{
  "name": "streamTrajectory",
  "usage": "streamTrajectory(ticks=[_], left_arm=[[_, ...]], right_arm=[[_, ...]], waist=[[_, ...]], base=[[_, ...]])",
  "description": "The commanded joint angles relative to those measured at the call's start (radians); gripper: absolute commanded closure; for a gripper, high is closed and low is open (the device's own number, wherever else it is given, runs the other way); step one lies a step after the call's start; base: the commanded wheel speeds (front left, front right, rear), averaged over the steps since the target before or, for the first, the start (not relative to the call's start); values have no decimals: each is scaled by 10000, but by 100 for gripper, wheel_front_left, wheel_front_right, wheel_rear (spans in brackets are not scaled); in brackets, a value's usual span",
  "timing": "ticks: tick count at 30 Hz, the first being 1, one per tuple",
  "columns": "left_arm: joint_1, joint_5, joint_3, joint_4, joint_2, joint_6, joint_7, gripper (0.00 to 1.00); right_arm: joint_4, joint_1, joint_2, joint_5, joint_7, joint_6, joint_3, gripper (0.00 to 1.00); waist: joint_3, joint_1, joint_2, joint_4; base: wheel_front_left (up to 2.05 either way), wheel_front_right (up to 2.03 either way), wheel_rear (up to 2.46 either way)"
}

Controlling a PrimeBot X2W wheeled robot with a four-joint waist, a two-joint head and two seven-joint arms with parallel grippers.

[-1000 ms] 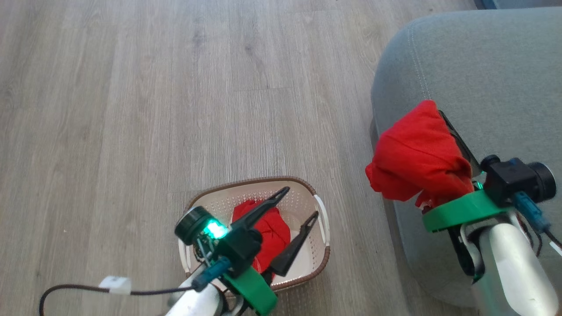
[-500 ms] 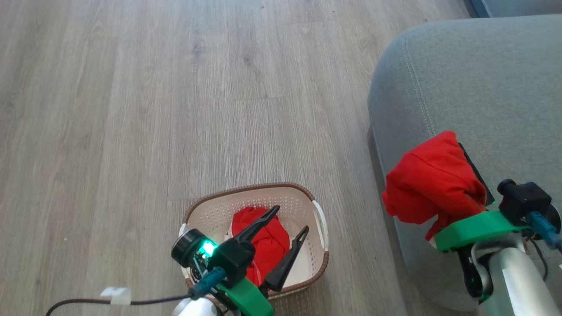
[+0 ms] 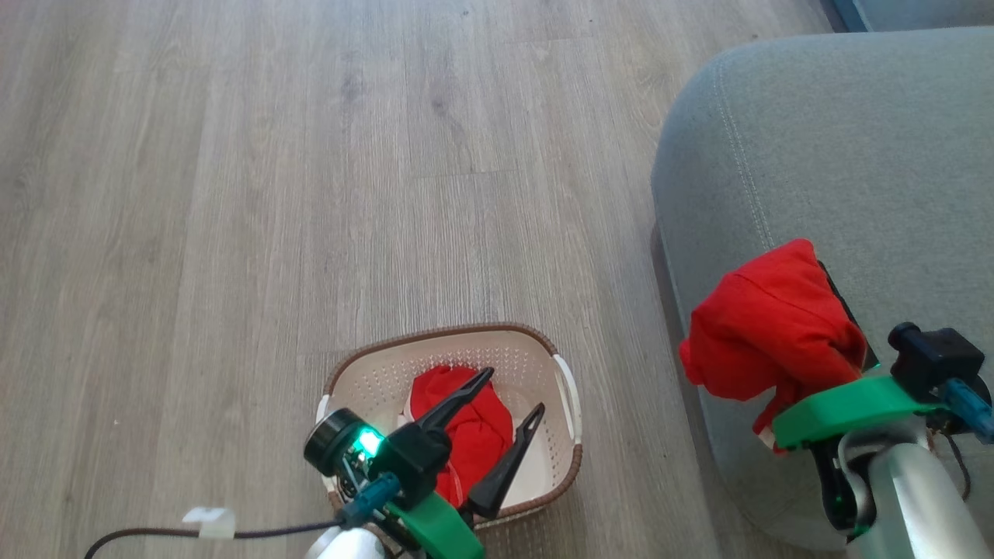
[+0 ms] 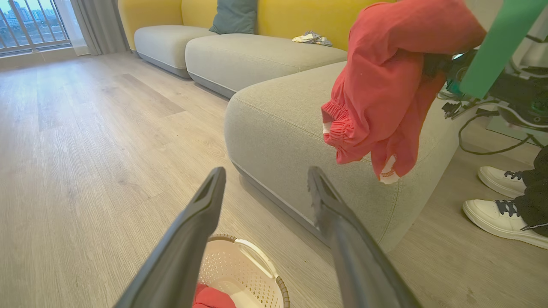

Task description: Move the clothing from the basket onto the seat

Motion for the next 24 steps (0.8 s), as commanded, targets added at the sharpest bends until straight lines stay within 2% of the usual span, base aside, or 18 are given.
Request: streamTrajectory(ticks=[1,12,19,24], left_arm=[[-196,37,310,-221,-84,-10,-51,0],[-301,85,239,-276,-15,-10,-51,0],[-542,148,221,-434,34,-10,-51,0],[-652,234,254,-555,95,-10,-51,0]], right_arm=[[-273,-326,-20,44,-94,-2,229,100],[-402,-505,-31,-102,-94,-2,285,100],[-704,-586,-37,-265,-94,-2,128,100],[-729,-691,-32,-400,-94,-2,-97,100]], waist=[[19,0,0,-9],[164,0,0,-518],[486,0,0,-1369],[721,0,0,-2231]], base=[[0,0,0],[0,0,0],[0,0,0],[0,0,0]])
